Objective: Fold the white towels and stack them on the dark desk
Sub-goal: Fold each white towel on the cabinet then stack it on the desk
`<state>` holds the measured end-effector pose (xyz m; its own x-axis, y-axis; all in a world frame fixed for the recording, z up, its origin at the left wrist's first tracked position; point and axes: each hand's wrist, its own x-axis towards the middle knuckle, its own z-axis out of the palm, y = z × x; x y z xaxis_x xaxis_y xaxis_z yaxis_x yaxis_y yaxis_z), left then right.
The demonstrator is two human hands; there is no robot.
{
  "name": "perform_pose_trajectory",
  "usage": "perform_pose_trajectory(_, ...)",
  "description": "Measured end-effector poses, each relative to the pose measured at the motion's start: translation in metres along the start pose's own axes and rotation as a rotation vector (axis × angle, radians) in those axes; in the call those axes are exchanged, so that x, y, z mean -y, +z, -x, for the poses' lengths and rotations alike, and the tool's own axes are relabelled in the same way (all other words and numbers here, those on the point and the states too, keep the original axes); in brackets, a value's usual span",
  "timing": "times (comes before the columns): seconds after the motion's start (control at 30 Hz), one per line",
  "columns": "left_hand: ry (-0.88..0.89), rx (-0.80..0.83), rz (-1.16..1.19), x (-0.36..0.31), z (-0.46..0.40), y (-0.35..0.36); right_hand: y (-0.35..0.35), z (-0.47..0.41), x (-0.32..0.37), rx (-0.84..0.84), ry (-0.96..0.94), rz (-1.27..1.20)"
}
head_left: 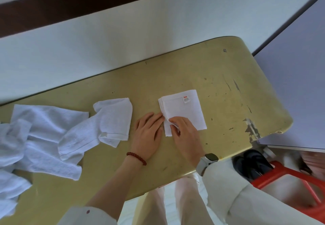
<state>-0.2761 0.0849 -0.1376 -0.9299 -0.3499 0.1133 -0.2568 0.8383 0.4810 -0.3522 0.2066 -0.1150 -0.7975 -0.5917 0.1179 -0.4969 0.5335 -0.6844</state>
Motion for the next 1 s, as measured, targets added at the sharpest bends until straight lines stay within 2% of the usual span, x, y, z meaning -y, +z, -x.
perform_pose_trajectory(0.27, -0.031, 0.031, 0.04, 0.003, 0.0, -0.002, -0.013, 0.002, 0.007, 0.253, 0.069, -0.134)
perform_pose_trajectory(0.33, -0.112, 0.016, 0.108, -0.002, -0.002, -0.004, -0.02, 0.004, 0.006, 0.239, 0.071, -0.195)
perform_pose_trajectory(0.4, -0.227, -0.001, 0.173, -0.012, -0.005, -0.007, -0.025, 0.004, 0.0, 0.131, 0.083, -0.2)
perform_pose_trajectory(0.5, -0.421, 0.049, 0.105, -0.03, -0.013, -0.007, -0.027, 0.0, -0.014, -0.055, 0.051, -0.023)
perform_pose_trajectory(0.53, -0.474, 0.061, 0.064, -0.034, -0.014, -0.004, -0.026, -0.001, -0.021, -0.074, 0.037, 0.09)
perform_pose_trajectory(0.6, -0.54, 0.04, 0.028, -0.04, -0.016, 0.0, -0.021, 0.001, -0.034, 0.002, -0.001, 0.335)
perform_pose_trajectory(0.7, -0.517, -0.025, -0.024, -0.041, -0.016, 0.006, -0.015, 0.009, -0.048, 0.205, -0.01, 0.509)
perform_pose_trajectory(0.8, -0.5, -0.053, -0.067, -0.038, -0.016, 0.008, -0.015, 0.006, -0.049, 0.279, 0.009, 0.526)
perform_pose_trajectory(0.9, -0.405, -0.06, -0.098, -0.033, -0.011, 0.011, -0.026, 0.0, -0.035, 0.147, 0.078, 0.339)
perform_pose_trajectory(1.0, -0.272, -0.019, -0.218, -0.026, -0.006, 0.015, -0.039, -0.016, -0.022, -0.014, 0.455, 0.022)
